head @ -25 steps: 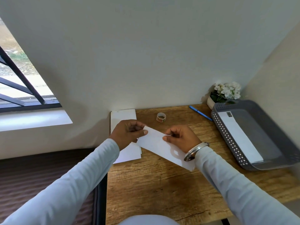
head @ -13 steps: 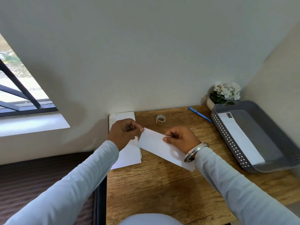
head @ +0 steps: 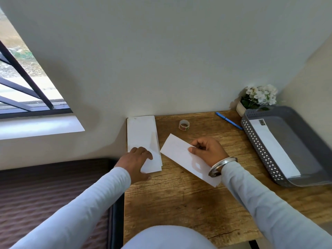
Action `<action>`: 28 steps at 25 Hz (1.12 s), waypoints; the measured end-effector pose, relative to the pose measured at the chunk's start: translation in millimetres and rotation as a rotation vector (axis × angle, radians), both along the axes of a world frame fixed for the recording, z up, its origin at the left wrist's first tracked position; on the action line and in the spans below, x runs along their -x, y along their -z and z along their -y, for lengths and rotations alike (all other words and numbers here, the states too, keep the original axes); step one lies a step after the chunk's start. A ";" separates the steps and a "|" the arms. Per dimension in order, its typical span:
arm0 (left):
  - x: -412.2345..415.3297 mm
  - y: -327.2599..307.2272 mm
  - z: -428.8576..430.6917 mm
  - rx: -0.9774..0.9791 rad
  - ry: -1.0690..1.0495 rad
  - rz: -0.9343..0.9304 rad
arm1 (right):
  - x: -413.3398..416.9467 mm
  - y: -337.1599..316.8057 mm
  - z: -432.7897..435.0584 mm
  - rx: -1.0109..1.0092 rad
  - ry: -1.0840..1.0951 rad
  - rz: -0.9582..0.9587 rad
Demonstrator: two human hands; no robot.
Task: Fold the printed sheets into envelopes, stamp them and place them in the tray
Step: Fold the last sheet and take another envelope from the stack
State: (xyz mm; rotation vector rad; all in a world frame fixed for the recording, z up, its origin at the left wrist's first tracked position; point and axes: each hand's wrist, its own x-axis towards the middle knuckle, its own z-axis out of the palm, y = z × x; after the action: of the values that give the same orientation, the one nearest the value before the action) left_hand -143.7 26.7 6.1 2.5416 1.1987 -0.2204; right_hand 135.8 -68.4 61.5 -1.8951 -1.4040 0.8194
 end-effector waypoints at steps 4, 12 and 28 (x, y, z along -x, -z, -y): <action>1.8 -4.1 -4.5 0.067 -0.065 0.064 | -2.0 0.8 3.6 0.002 -0.001 -0.010; -30.0 -15.8 -4.5 0.201 -0.270 0.436 | -16.9 -3.5 6.4 0.010 0.046 -0.011; -70.5 -10.8 18.2 0.079 -0.283 0.455 | -56.7 1.1 20.6 0.015 0.069 0.009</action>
State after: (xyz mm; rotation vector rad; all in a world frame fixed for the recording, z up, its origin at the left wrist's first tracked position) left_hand -73.2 8.5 16.9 2.1555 1.3033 0.3501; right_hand 192.5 -89.0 60.4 -1.9495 -1.3338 0.7907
